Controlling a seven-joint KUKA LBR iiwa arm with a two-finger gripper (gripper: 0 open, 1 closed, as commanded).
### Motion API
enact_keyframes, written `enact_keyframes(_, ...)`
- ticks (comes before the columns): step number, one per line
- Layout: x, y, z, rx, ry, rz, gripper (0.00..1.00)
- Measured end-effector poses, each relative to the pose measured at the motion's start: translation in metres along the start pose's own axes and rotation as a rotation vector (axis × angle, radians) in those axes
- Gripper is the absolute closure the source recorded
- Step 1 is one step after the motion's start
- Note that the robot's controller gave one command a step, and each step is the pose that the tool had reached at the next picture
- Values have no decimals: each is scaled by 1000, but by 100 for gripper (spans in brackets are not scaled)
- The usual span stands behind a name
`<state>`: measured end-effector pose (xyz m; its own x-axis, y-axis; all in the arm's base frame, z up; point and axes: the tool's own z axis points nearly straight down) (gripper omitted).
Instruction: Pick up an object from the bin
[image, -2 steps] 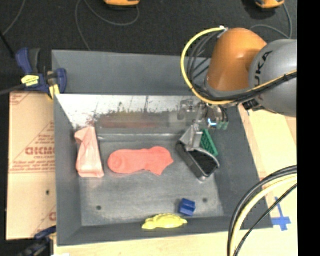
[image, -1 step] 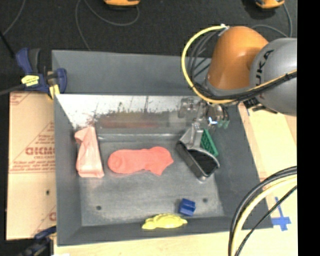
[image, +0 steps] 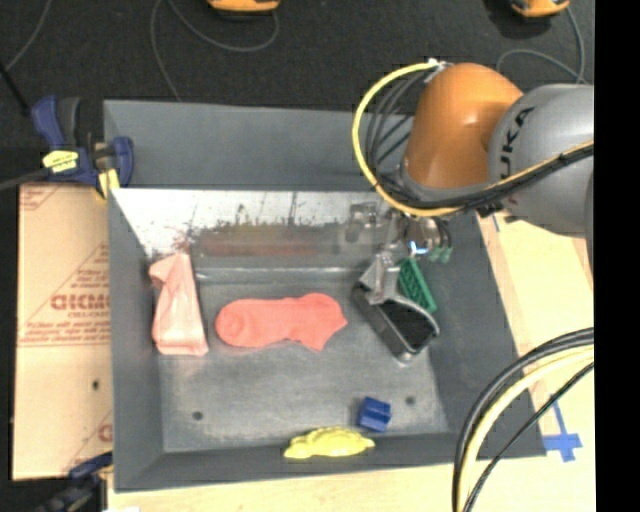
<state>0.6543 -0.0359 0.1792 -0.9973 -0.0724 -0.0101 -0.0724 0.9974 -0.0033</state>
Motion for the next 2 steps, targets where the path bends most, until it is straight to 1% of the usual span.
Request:
enact_keyframes(1,3,5,13,-1,-1,-54,0)
enact_keyframes(2,23,11,21,-4,13,-56,0)
